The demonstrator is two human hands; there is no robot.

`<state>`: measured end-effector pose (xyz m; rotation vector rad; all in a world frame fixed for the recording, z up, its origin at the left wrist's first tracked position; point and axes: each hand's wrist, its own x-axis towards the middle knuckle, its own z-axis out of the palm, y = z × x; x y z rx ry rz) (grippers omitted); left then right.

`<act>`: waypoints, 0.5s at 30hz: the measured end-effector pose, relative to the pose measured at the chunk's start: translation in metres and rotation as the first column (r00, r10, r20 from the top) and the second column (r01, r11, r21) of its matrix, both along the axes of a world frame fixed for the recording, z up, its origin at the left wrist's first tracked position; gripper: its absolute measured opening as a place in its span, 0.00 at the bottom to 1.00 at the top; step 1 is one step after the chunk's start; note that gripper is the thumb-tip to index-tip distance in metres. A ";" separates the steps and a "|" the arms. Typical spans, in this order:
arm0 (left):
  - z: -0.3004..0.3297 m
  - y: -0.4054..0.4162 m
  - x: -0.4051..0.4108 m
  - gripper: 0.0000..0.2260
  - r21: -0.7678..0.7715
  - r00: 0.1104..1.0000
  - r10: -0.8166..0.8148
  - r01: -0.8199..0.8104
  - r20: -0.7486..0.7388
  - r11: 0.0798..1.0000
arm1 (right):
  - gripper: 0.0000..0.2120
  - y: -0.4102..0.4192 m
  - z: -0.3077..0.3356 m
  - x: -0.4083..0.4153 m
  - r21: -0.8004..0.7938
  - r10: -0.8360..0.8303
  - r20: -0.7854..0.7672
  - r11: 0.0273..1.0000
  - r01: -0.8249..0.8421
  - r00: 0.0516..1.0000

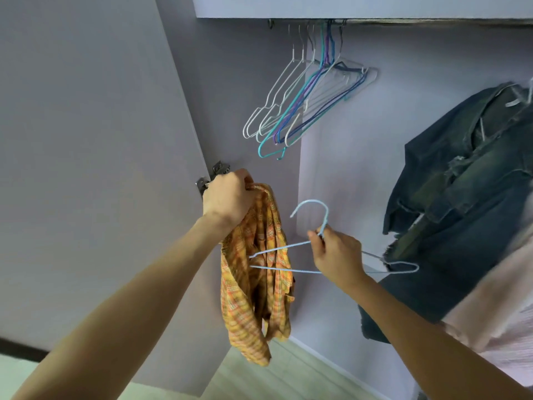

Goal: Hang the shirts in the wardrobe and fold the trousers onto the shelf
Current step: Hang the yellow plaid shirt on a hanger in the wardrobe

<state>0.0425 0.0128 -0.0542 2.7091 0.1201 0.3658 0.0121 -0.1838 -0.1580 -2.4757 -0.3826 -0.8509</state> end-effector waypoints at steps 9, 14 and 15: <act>-0.027 0.004 -0.019 0.14 0.375 0.942 -0.251 0.320 -0.222 0.870 | 0.19 0.021 0.031 0.017 0.396 -0.011 -0.049 0.918 0.029 0.999; -0.034 0.007 -0.017 0.12 0.269 0.929 -0.252 0.325 -0.271 0.907 | 0.21 0.019 0.028 0.013 0.412 0.021 -0.071 0.911 0.010 0.997; -0.032 0.005 -0.016 0.12 0.276 0.935 -0.224 0.300 -0.274 0.913 | 0.20 0.019 0.029 0.012 0.410 0.023 -0.073 0.912 0.009 0.997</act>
